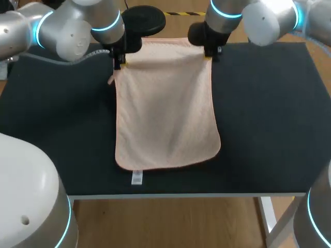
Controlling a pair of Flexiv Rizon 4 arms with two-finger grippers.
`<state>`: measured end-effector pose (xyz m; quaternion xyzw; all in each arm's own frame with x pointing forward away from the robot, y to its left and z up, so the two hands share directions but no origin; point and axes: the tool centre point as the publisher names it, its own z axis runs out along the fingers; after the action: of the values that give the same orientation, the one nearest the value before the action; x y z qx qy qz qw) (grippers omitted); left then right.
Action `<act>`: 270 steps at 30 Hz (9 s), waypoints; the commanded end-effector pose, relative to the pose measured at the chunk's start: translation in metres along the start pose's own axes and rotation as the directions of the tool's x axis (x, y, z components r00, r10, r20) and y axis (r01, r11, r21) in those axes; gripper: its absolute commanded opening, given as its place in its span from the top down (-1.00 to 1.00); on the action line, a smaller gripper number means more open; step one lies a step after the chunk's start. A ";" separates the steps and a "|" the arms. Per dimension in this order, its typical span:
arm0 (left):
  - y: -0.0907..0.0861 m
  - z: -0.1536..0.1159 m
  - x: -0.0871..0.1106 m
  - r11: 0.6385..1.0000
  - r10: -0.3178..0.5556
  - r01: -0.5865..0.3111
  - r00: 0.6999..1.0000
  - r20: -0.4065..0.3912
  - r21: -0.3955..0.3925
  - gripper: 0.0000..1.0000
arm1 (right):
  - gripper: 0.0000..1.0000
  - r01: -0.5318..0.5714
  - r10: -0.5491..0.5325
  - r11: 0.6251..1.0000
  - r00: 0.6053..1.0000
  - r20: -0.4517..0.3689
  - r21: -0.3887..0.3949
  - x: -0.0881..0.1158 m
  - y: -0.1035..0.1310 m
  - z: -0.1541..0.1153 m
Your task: Fold the towel
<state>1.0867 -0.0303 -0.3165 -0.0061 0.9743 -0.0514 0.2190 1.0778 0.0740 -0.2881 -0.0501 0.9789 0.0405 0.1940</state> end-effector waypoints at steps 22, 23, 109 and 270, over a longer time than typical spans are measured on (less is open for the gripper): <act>-0.034 -0.247 -0.119 0.985 0.080 0.001 0.879 0.469 -0.170 1.00 | 1.00 0.074 -0.068 0.997 0.915 0.397 0.001 -0.120 0.016 -0.187; -0.036 -0.253 -0.120 0.985 0.082 0.003 0.874 0.478 -0.173 1.00 | 1.00 0.077 -0.069 0.997 0.909 0.411 -0.003 -0.124 0.016 -0.192; -0.037 0.046 0.051 0.996 -0.093 0.075 0.887 -0.452 -0.057 1.00 | 1.00 -0.144 0.147 0.989 0.952 -0.267 0.030 0.029 -0.030 0.068; 0.046 -0.054 0.111 0.716 -0.125 0.276 0.954 -0.271 0.642 -1.00 | -1.00 -0.990 0.597 -0.119 -0.136 -0.790 0.080 0.109 -0.039 0.071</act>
<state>0.9649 0.0167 -0.3192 -0.0273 0.9007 -0.4232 0.0945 1.0037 0.0318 -0.3953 0.5680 0.6510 0.4437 -0.2382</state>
